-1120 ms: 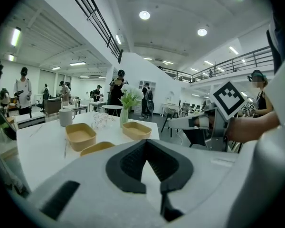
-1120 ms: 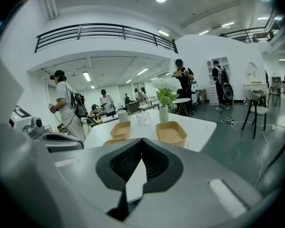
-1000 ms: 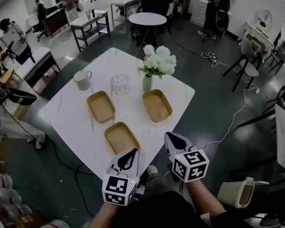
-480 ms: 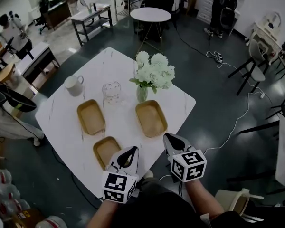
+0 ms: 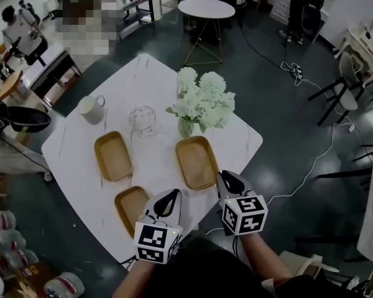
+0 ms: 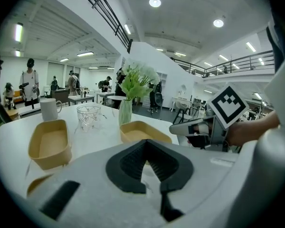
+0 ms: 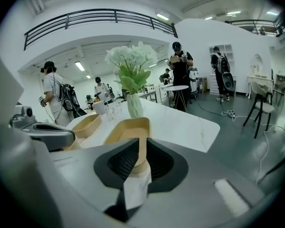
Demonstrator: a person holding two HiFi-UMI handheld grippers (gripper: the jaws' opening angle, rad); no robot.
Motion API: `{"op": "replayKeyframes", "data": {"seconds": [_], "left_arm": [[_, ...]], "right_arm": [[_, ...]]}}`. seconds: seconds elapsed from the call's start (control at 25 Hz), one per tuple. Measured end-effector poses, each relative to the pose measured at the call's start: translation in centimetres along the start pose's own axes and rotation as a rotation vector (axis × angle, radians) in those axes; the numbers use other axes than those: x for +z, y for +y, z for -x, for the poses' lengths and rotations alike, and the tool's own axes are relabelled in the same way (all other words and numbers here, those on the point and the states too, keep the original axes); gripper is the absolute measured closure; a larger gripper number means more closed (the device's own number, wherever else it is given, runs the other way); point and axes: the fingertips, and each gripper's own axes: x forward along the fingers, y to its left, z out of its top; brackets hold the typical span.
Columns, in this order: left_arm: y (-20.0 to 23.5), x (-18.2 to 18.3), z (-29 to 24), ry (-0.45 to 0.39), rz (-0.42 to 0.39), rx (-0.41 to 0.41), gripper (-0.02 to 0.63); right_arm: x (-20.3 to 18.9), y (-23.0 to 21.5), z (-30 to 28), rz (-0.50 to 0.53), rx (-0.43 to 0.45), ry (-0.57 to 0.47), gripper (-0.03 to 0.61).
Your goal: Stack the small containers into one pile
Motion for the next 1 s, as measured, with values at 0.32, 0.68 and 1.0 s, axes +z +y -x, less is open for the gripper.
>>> {"op": "replayKeyframes", "data": {"seconds": [0.32, 0.68, 1.0], "left_arm": [[0.6, -0.4, -2.1, 0.037, 0.007, 0.006, 0.620], [1.6, -0.5, -3.0, 0.053, 0.015, 0.039, 0.620], [1.8, 0.6, -2.4, 0.033, -0.040, 0.075, 0.620]], "right_arm": [[-1.3, -1.2, -3.3, -0.002, -0.001, 0.067, 0.529], [-1.6, -2.0, -5.2, 0.004, -0.037, 0.092, 0.548], [-1.6, -1.9, -4.7, -0.033, -0.020, 0.077, 0.562]]}}
